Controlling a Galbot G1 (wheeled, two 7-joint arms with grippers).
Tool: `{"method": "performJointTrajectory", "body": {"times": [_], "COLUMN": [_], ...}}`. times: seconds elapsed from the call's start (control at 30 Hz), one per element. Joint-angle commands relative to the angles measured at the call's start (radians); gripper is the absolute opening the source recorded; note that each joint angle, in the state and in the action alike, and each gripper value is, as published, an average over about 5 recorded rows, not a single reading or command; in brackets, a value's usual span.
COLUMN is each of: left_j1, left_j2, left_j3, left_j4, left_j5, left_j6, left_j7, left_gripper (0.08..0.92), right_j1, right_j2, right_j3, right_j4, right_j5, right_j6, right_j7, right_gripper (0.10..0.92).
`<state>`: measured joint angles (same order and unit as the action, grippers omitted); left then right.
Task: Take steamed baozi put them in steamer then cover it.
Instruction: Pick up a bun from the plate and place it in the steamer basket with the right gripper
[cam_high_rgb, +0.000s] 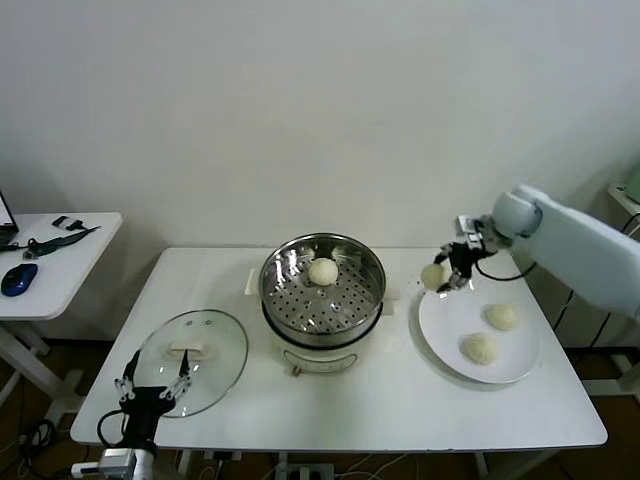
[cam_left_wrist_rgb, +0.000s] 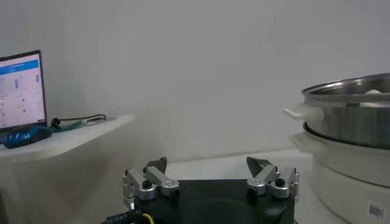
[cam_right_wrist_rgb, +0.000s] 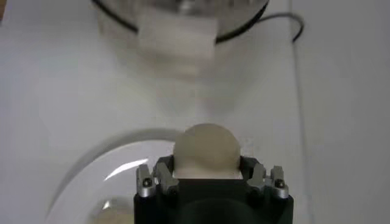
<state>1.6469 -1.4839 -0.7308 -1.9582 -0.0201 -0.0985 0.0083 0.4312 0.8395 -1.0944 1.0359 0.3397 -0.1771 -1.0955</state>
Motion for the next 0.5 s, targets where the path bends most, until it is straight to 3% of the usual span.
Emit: {"method": "performJointTrajectory", "body": {"times": [0.03, 0.5], "left_j1": [0.000, -0.006], "left_j2": [0.001, 0.008], "left_j3": [0.007, 0.040], "left_j4": [-0.012, -0.007], "left_j5": [0.001, 0.020], "left_j6": [0.005, 0.008], "left_j7": [0.001, 0.001], "left_gripper": [0.823, 0.823], "right_j1": [0.303, 0.179], "right_j2": [0.139, 0.478], "right_j3": [-0.234, -0.238], "right_j4": [0.036, -0.042], "right_j5": [0.293, 0.364], "right_j6": [-0.063, -0.136], "right_j7": [0.026, 0.123], "right_gripper": [0.686, 0.679]}}
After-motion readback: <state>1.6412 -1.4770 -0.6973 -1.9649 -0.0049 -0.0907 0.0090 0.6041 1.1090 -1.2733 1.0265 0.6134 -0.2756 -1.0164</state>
